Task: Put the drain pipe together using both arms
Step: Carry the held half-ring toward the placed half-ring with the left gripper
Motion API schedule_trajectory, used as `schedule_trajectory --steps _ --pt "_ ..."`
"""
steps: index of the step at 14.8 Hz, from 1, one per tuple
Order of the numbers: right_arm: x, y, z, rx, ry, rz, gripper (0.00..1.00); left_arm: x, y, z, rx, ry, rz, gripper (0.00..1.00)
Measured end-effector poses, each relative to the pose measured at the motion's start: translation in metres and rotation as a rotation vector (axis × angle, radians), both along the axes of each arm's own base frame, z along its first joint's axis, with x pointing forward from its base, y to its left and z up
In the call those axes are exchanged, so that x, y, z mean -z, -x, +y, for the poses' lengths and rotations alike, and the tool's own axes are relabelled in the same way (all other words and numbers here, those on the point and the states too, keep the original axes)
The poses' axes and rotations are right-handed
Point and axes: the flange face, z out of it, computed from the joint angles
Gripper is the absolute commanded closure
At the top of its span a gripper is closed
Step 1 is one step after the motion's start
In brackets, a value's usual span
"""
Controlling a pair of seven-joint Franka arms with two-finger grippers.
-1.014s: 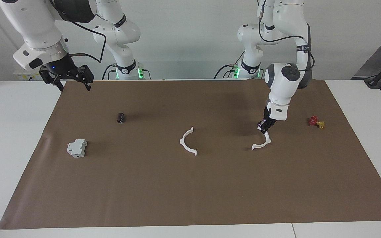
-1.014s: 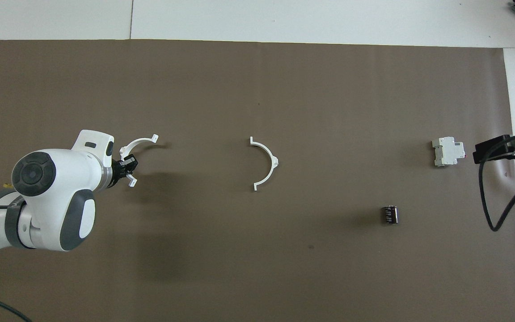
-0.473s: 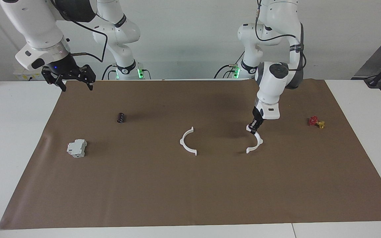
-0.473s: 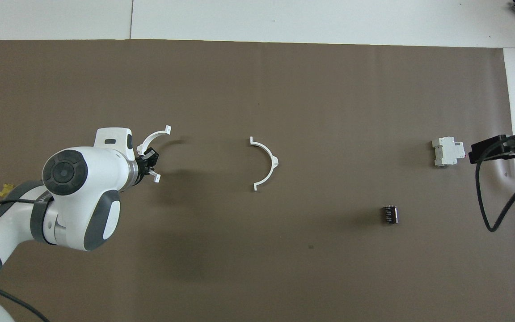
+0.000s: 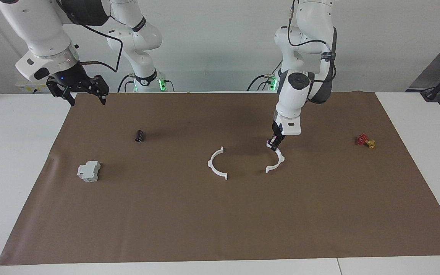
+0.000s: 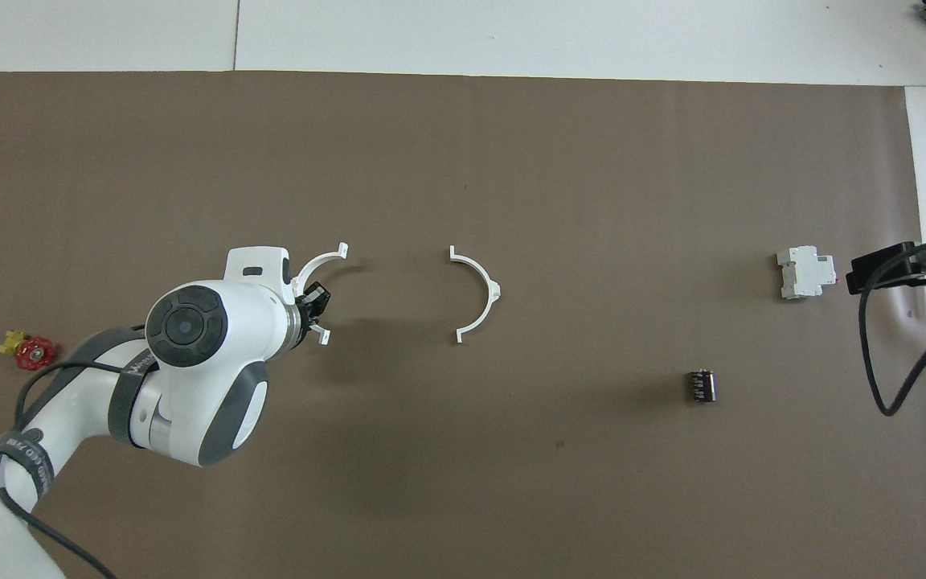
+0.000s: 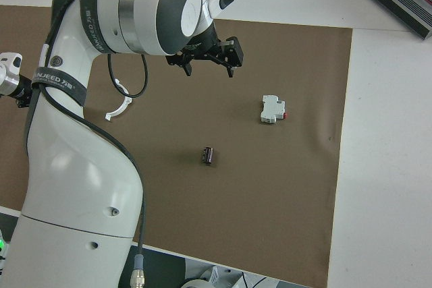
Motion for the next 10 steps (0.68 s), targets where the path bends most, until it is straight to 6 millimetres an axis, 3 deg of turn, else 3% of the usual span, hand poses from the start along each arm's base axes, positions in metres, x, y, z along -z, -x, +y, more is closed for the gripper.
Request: schedule_trajectory --steps 5,7,10 --pt "0.000 0.000 0.001 -0.001 -0.002 0.000 0.00 0.024 0.003 -0.052 -0.049 -0.026 0.024 1.00" --pt "0.000 0.000 0.001 -0.001 -0.002 0.000 0.00 0.018 -0.003 -0.071 -0.065 -0.023 0.023 1.00" --pt "0.000 0.000 0.001 -0.001 -0.002 0.000 0.00 0.011 -0.009 -0.082 -0.072 -0.019 0.014 1.00"
